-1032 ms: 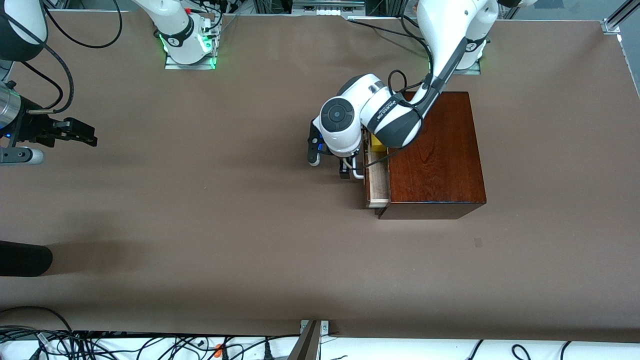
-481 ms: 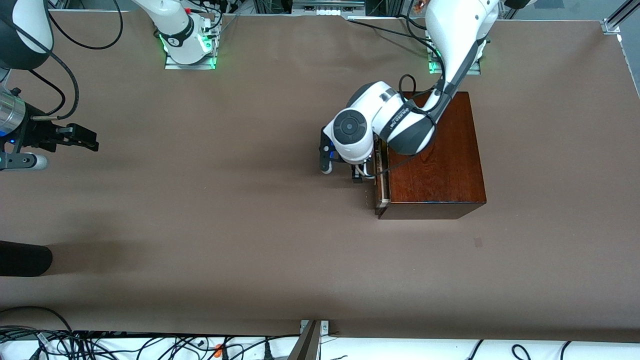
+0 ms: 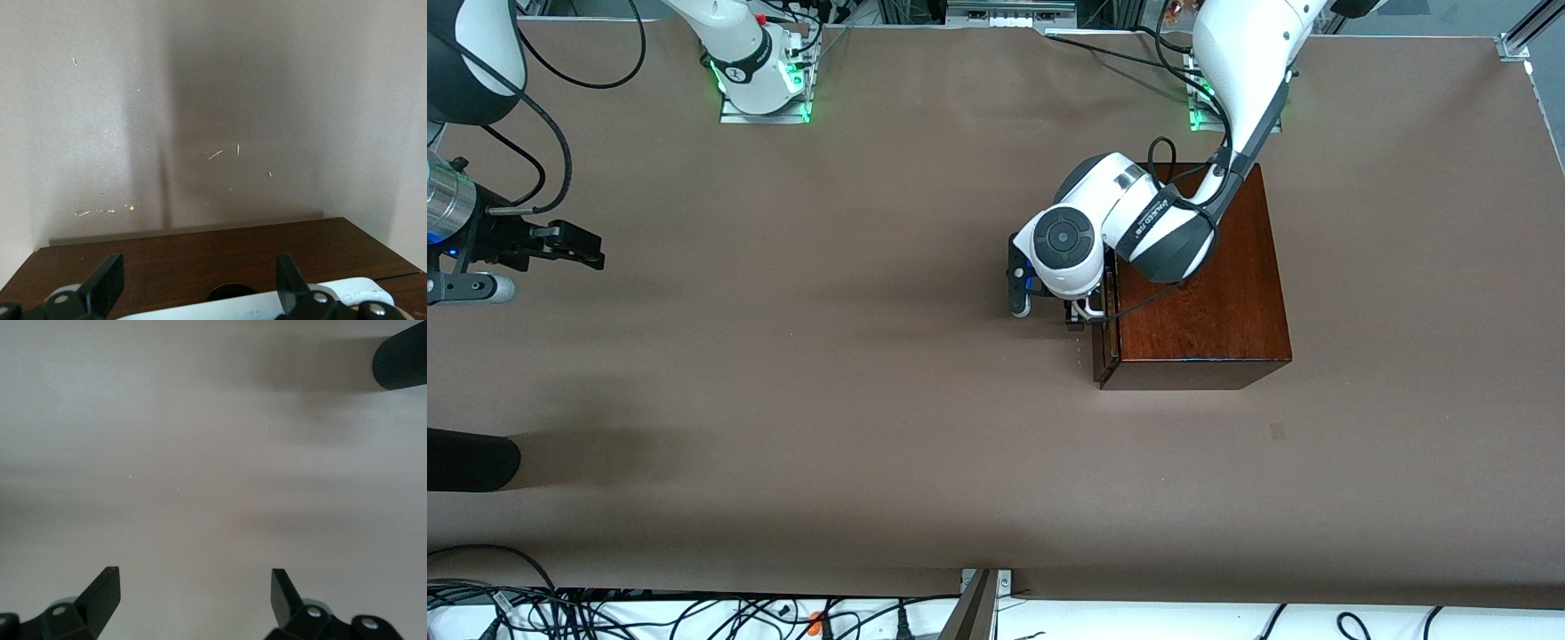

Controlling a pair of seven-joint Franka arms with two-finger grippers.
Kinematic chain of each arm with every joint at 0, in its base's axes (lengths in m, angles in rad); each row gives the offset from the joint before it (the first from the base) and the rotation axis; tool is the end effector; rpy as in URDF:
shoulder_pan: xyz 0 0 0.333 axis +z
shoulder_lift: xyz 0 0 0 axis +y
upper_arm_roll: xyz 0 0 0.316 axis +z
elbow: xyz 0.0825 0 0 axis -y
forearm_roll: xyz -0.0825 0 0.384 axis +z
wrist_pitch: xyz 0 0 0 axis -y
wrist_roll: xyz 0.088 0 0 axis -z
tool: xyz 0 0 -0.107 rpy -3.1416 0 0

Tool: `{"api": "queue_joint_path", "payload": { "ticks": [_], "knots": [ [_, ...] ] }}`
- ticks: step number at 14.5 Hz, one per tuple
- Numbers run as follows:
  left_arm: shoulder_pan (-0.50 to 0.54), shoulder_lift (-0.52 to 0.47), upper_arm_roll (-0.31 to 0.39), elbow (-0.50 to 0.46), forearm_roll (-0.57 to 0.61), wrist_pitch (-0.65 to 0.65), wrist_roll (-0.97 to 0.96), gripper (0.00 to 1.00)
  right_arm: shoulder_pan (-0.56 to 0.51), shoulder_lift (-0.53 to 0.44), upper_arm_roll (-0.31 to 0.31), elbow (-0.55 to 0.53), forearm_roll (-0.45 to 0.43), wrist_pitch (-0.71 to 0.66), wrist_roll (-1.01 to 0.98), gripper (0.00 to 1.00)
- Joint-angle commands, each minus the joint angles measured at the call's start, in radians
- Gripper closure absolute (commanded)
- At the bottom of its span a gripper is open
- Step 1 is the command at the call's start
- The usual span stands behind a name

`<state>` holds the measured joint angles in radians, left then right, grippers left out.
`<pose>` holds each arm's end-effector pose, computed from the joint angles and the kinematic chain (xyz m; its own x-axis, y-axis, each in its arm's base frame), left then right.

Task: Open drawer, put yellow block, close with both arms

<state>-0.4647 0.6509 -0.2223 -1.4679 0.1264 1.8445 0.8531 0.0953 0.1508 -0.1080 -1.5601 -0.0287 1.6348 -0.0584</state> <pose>0.5502 -0.4073 0.2857 -0.0084 -0.9889 -0.1483 -0.9778 -0.0229 0.2081 0.6002 -0.0063 0.5483 0.9958 0.0475 -0.0777 0.0507 -0.9979 0.0401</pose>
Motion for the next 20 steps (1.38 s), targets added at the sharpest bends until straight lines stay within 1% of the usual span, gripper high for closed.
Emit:
{"api": "queue_joint_path", "payload": {
  "ticks": [1, 5, 9, 11, 13, 15, 17, 18, 20],
  "knots": [
    [0.017, -0.028, 0.003, -0.023, 0.041, -0.008, 0.029, 0.0, -0.003, -0.008, 0.007, -0.012, -0.016, 0.01, -0.001, 0.0],
    [0.015, -0.028, 0.003, -0.023, 0.07, -0.022, 0.029, 0.0, -0.005, -0.008, 0.005, -0.009, -0.011, 0.014, 0.0, 0.0],
    [0.018, -0.028, 0.001, -0.022, 0.07, -0.022, 0.029, 0.0, -0.005, -0.008, 0.005, 0.003, -0.004, 0.025, 0.002, 0.0],
    [0.018, -0.028, -0.006, -0.014, 0.067, -0.019, 0.024, 0.0, -0.005, -0.008, 0.005, 0.012, 0.0, 0.031, 0.002, 0.0],
    [0.024, -0.031, -0.014, -0.003, 0.036, -0.018, 0.012, 0.0, -0.005, -0.008, 0.005, 0.012, 0.003, 0.03, 0.003, 0.0],
    [0.02, -0.066, -0.014, 0.014, -0.071, -0.019, -0.029, 0.0, -0.005, -0.008, 0.005, 0.012, 0.003, 0.028, 0.002, 0.0],
    [0.041, -0.111, -0.011, 0.018, -0.146, -0.021, -0.126, 0.0, -0.005, -0.008, 0.005, 0.012, 0.003, 0.027, 0.003, 0.0],
    [0.053, -0.144, -0.014, 0.017, -0.169, -0.027, -0.17, 0.0, -0.006, -0.008, 0.004, 0.012, 0.006, 0.028, 0.005, 0.0],
    [0.055, -0.223, -0.008, 0.018, -0.177, -0.094, -0.312, 0.0, -0.016, -0.008, -0.01, 0.012, 0.07, 0.019, 0.005, 0.0]
  ]
}}
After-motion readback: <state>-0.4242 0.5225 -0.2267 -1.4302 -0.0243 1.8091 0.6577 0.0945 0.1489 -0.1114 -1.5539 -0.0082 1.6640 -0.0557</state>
